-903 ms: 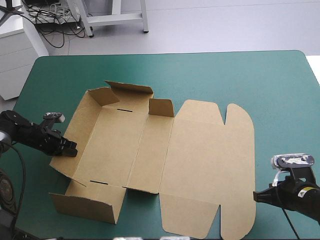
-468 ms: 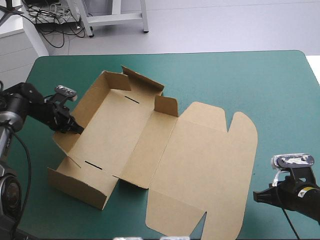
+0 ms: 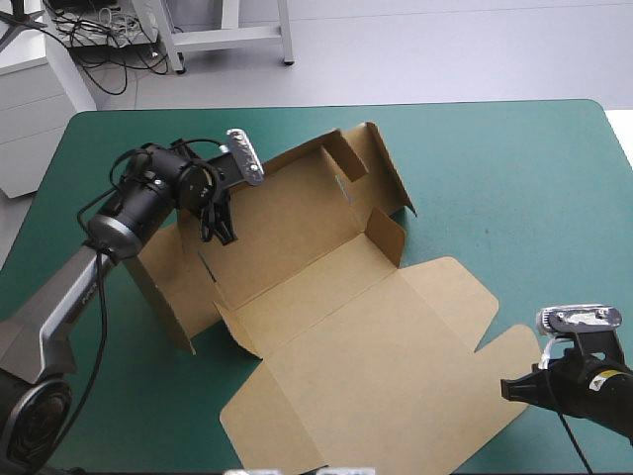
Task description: Fold the box
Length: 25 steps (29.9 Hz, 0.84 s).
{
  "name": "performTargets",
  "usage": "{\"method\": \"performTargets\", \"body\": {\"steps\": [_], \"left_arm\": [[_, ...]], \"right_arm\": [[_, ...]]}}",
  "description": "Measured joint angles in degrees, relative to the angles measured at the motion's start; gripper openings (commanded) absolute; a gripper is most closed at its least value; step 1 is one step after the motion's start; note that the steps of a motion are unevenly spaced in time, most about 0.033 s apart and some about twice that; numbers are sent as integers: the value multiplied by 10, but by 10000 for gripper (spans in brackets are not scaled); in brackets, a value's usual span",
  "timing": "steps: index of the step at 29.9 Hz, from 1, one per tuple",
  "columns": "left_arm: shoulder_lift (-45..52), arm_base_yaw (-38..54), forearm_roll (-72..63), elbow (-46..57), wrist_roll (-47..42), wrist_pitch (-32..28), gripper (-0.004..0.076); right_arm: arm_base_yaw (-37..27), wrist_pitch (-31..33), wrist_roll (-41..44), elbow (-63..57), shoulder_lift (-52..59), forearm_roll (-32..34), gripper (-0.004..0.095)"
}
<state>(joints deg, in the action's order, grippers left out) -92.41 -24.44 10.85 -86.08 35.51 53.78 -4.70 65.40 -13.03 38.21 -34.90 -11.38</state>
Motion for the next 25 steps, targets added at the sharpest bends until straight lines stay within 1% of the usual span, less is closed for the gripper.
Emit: {"method": "performTargets", "body": {"steps": [6,10,13,19,25], "left_arm": [[0,-104,113,-1,-1,-80,-10],[-1,-157,150,-1,-1,-143,-10],[-2,-186,164,-1,-1,-178,-10],[-2,-215,170,-1,-3,-218,-10],[-20,-217,209,-1,-51,-239,-10]], "right_arm": [[0,0,0,0,0,0,-20],[0,0,0,0,0,0,-20],[0,0,1,0,0,0,-20],[0,0,1,0,0,0,-20],[0,0,2,0,0,-1,-20]]}}
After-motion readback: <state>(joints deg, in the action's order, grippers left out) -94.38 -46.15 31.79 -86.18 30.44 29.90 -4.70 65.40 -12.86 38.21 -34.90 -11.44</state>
